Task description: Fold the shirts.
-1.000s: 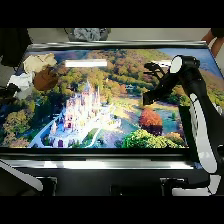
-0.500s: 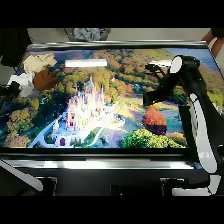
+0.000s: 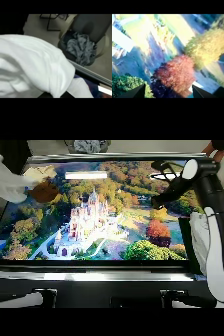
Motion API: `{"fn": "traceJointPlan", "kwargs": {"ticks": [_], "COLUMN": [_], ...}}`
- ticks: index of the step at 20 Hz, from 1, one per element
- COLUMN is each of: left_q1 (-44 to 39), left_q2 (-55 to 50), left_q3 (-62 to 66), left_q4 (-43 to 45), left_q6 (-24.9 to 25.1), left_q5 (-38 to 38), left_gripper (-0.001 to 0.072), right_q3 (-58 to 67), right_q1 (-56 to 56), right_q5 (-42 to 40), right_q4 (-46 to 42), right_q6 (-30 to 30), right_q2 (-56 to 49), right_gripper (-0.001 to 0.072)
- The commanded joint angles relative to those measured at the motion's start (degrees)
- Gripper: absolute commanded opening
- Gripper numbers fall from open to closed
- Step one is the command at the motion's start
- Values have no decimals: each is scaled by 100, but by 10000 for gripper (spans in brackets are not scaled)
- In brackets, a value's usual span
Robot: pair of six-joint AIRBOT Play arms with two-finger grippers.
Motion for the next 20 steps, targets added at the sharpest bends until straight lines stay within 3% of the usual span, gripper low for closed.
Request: {"fn": "traceJointPlan", "kwargs": {"ticks": [1, 5, 10, 15, 18, 20], "left_q1": [-857, -2741, -4894, -5899, -6172, -6164], "left_q2": [1438, 1847, 1305, -236, -1209, -1617], "left_q3": [-4, -9, -780, -1631, -1646, -1646], "left_q4": [-2, 0, 4, 0, -2, -2], "left_q6": [146, 173, 400, 400, 341, -9], "left_q5": [-776, -1729, -1788, -1784, -1803, -1878], "left_gripper": [25, 26, 26, 27, 26, 26], "right_q3": [203, 203, 203, 199, 129, -57], "right_q1": [2, 2, 2, 2, 2, 2], "right_q5": [-343, -120, 581, 1510, 1547, 1537], "right_q4": [-271, -273, -271, -271, -267, -267], "right_q6": [-186, -184, -184, -184, -184, -184], "right_q2": [791, 1779, 2546, 2629, 2555, 2435], "right_gripper": [681, 681, 667, 667, 667, 667]}}
